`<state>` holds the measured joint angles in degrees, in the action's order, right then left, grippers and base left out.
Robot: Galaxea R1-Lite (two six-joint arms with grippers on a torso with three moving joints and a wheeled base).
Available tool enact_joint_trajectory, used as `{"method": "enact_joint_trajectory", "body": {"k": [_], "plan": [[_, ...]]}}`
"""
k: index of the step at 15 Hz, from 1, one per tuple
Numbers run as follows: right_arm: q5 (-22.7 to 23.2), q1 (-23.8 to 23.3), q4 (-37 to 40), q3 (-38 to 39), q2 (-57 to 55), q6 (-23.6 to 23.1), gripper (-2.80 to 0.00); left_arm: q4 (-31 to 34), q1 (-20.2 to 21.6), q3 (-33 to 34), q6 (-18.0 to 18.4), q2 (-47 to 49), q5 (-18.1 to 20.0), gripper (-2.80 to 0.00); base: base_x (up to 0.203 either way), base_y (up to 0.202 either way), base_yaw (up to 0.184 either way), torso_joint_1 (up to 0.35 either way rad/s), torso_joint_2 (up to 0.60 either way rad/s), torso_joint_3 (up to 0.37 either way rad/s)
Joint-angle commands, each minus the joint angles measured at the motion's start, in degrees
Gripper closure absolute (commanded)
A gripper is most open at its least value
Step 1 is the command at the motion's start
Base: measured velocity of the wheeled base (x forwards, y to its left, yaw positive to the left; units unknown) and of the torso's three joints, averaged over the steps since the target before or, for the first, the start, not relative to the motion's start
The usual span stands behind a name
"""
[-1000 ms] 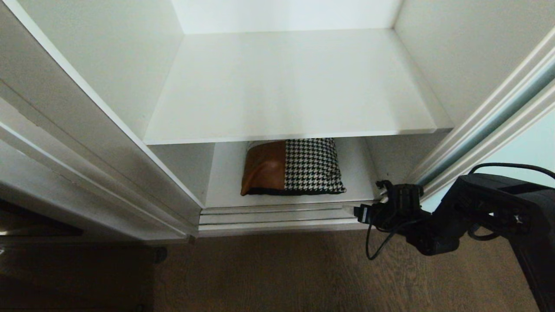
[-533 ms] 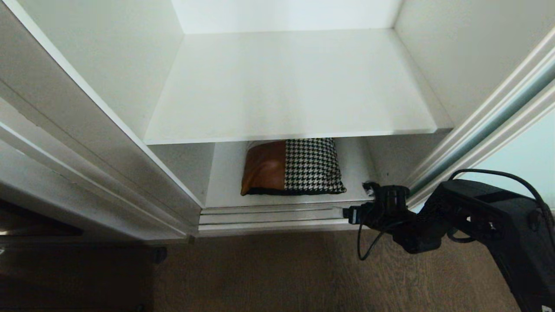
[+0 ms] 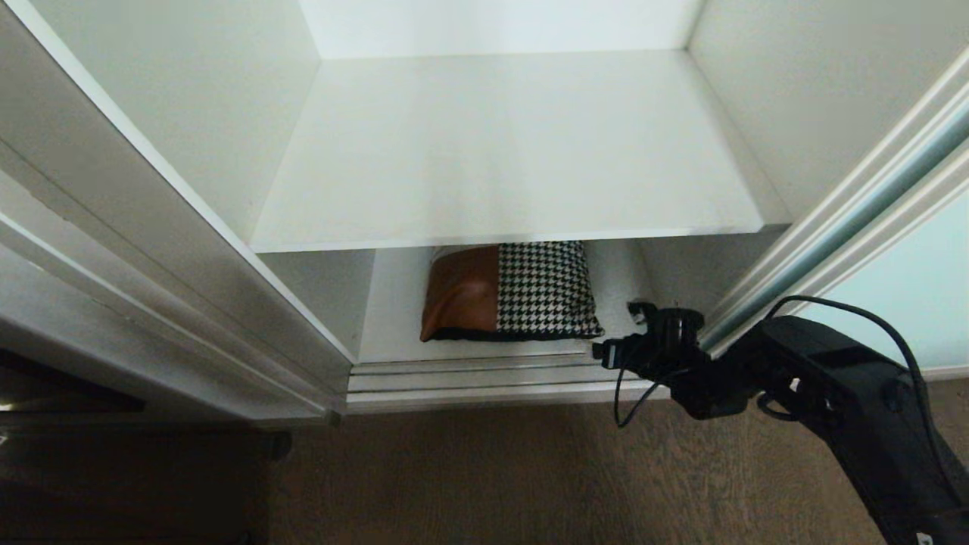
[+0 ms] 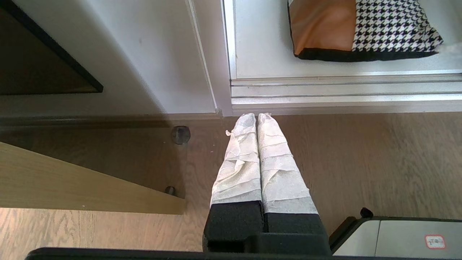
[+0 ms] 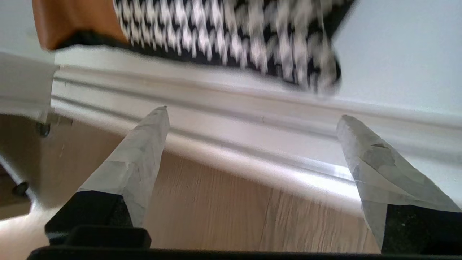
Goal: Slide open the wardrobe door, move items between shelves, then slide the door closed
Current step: Place the pillow on the higher shelf
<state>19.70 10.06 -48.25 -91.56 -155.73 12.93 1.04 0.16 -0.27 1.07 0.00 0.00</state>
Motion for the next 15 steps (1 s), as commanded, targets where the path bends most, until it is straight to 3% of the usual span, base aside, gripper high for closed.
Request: {"method": "enact_joint_trajectory", "body": {"k": [1,8,15], "plan": [[-0.1,0.2,1.7,-5.3,-2.2,-0.6,-2.8,0.0,0.0,0.0,0.0,0.1,0.0,0.0,0.0,0.0,0.0,0.0,0.0,0.0],[-3.3,0.5,10.9,-19.5,-8.1,-1.0,-2.8,0.0,0.1,0.0,0.0,0.1,0.0,0.0,0.0,0.0,0.0,0.0,0.0,0.0],[-3.3,1.5,12.0,-19.2,-8.7,-1.9,-2.8,0.0,0.1,0.0,0.0,0.1,0.0,0.0,0.0,0.0,0.0,0.0,0.0,0.0]]}}
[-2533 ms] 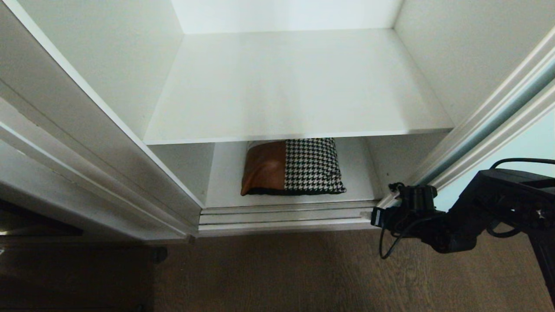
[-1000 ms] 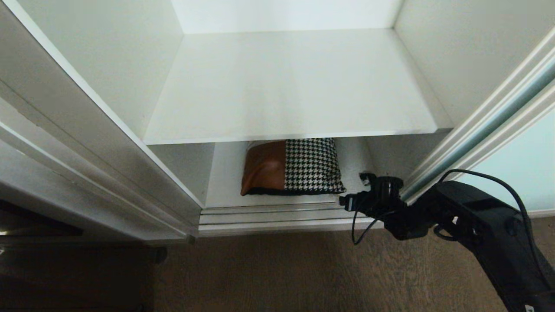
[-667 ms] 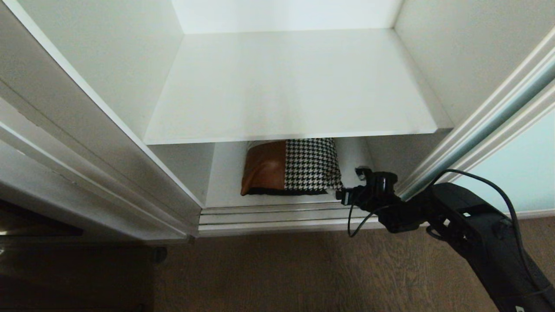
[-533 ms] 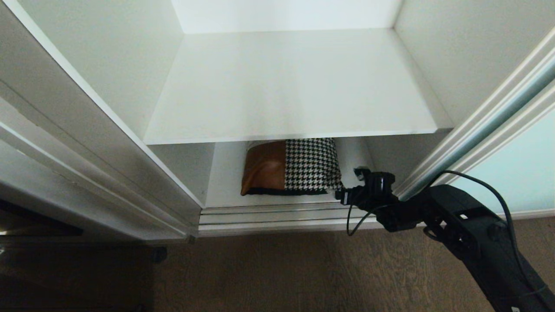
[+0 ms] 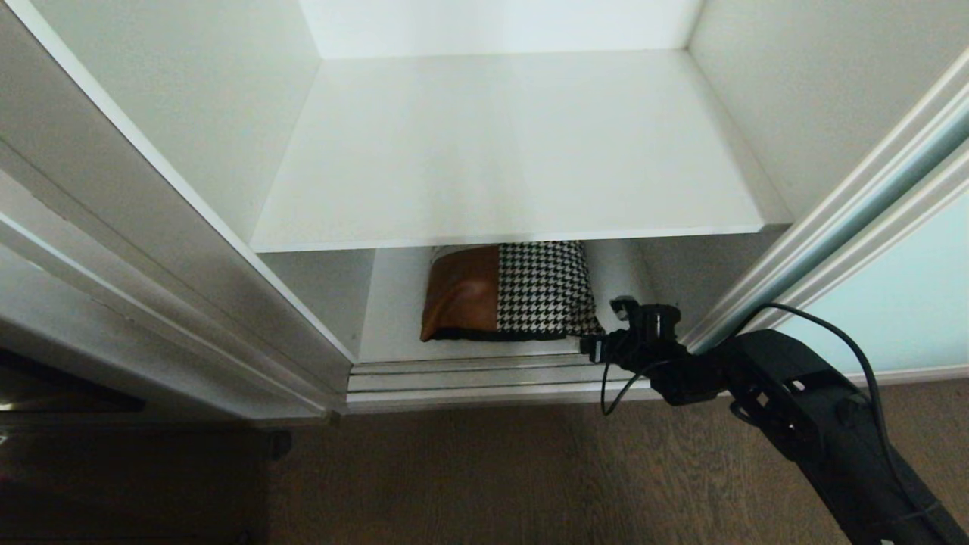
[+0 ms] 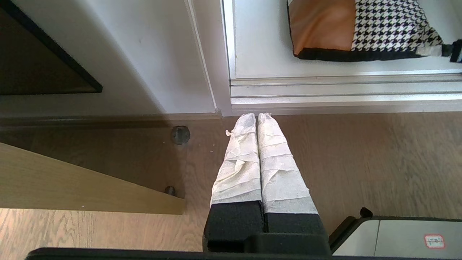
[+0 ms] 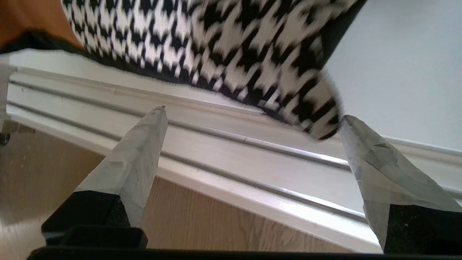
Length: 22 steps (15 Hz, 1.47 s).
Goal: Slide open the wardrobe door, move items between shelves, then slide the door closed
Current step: Place the pillow on the higher shelf
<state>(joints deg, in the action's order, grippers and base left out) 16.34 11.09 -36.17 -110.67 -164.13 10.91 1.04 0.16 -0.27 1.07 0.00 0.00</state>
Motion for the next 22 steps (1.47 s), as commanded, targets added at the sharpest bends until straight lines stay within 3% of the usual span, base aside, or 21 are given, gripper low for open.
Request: {"method": "enact_joint_trajectory", "body": {"k": [1,7,8,22], "plan": [[0.1,0.9,-0.1,0.0,-0.3,0.1,-2.8,0.0,0.0,0.0,0.0,0.1,0.0,0.0,0.0,0.0,0.0,0.0,0.0,0.0],[0.0,1.3,-0.4,-0.3,-0.2,0.1,-2.8,0.0,0.0,0.0,0.0,0.1,0.0,0.0,0.0,0.0,0.0,0.0,0.0,0.0],[0.1,1.3,0.3,-0.5,0.0,0.0,0.0,0.0,0.0,0.0,0.0,0.1,0.0,0.0,0.0,0.0,0.0,0.0,0.0,0.0],[0.1,0.2,0.3,-0.5,0.6,0.1,0.0,0.0,0.1,0.0,0.0,0.1,0.0,0.0,0.0,0.0,0.0,0.0,0.0,0.0]]}}
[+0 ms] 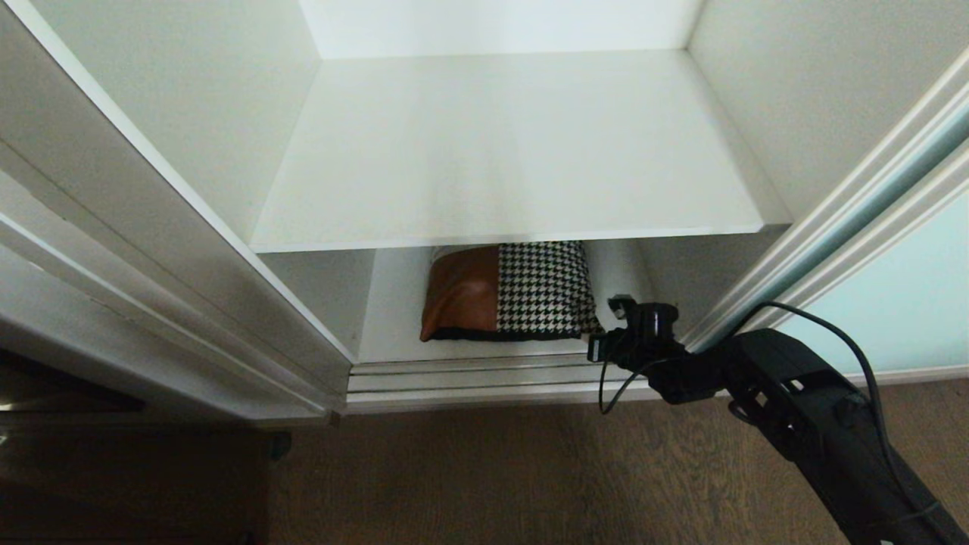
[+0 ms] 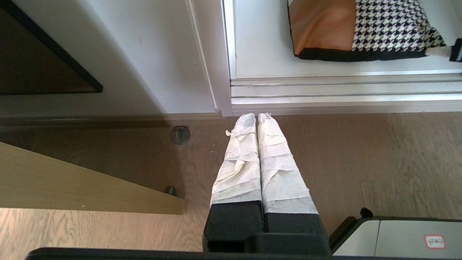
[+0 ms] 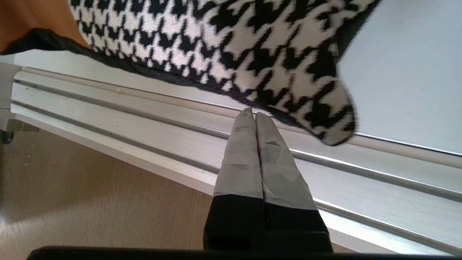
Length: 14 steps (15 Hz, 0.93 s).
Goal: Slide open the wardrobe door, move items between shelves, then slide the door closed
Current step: Place the pillow on the higher shelf
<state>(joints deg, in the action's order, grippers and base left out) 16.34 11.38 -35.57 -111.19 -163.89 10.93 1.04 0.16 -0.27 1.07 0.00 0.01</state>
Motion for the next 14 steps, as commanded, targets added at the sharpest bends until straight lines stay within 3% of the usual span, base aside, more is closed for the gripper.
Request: {"method": "enact_joint_trajectory", "body": {"k": [1,4,7,14], "plan": [[0.1,-0.3,-0.1,0.1,0.8,0.1,0.0,0.0,0.0,0.0,0.1,0.1,0.0,0.0,0.0,0.0,0.0,0.0,0.0,0.0],[-0.4,-0.8,0.2,1.4,3.1,0.8,0.0,0.0,0.1,0.0,0.0,0.1,0.0,0.0,0.0,0.0,0.0,0.0,0.0,0.0],[-4.7,-1.2,0.6,1.9,3.3,0.4,0.0,0.0,0.0,0.0,0.0,0.1,0.0,0.0,0.0,0.0,0.0,0.0,0.0,0.0],[-5.3,-1.8,4.5,2.0,3.8,-2.1,0.0,0.0,0.0,0.0,0.1,0.1,0.0,0.0,0.0,0.0,0.0,0.0,0.0,0.0]]}}
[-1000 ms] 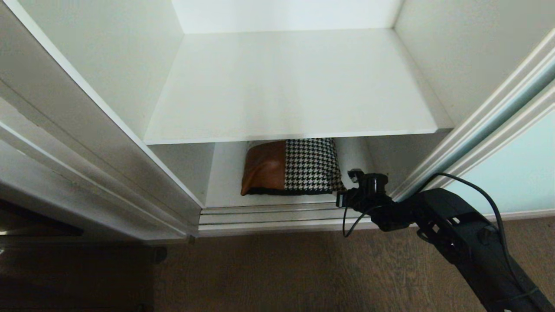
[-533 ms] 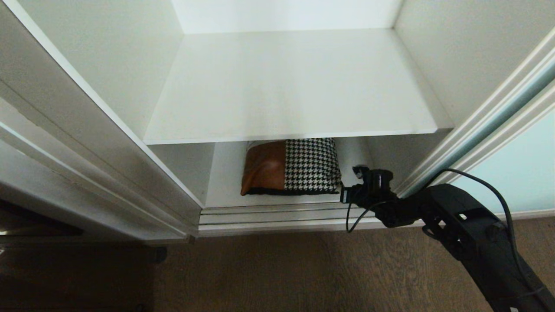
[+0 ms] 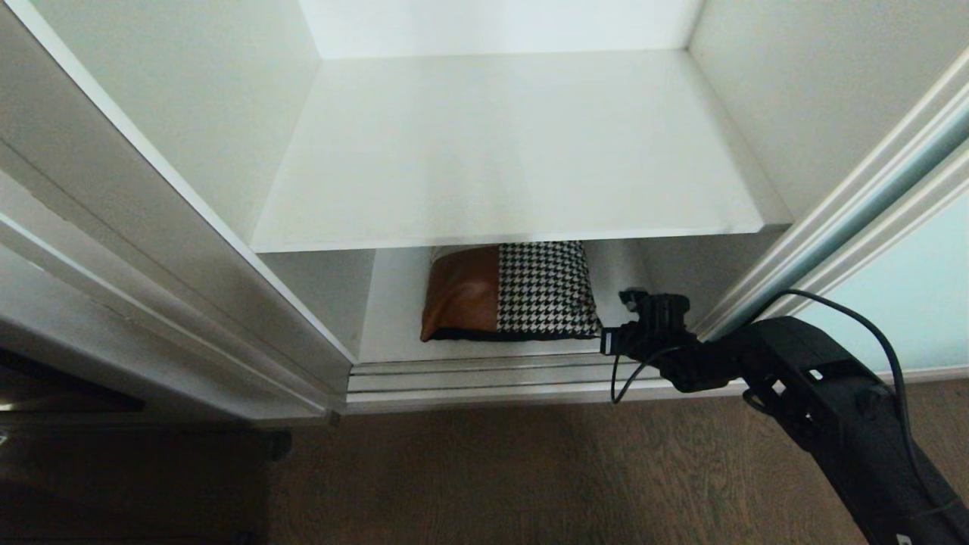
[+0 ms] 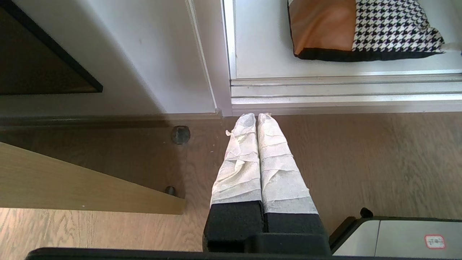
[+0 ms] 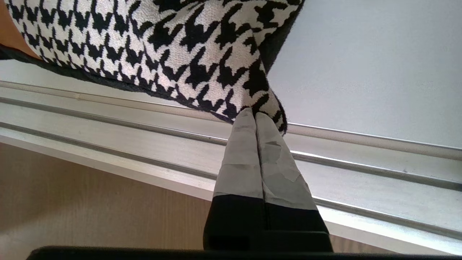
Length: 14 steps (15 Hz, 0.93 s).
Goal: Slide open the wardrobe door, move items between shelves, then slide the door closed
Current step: Place the pillow on the higher shelf
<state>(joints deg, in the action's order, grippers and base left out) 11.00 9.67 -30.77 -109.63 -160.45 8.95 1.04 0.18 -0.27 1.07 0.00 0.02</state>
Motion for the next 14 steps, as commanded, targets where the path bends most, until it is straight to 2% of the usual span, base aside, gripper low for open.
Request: {"method": "enact_joint_trajectory", "body": {"k": [1,2,8,14], "plan": [[0.1,-0.1,-0.4,0.4,0.3,0.0,0.0,0.0,0.0,0.0,0.0,0.1,0.0,0.0,0.0,0.0,0.0,0.0,0.0,0.0],[0.1,-0.1,-0.5,0.4,0.3,0.0,-2.8,0.0,0.0,0.0,0.0,0.1,0.0,0.0,0.0,0.0,0.0,0.0,0.0,0.0],[0.2,-0.7,-5.1,0.2,-1.4,-0.2,-2.8,0.0,0.0,0.0,0.0,0.1,0.0,0.0,0.0,0.0,0.0,0.0,0.0,0.0],[1.1,-0.4,-4.7,-1.0,-3.2,-0.1,-2.8,0.0,0.0,0.0,0.0,0.1,0.0,0.0,0.0,0.0,0.0,0.0,0.0,0.0]]}}
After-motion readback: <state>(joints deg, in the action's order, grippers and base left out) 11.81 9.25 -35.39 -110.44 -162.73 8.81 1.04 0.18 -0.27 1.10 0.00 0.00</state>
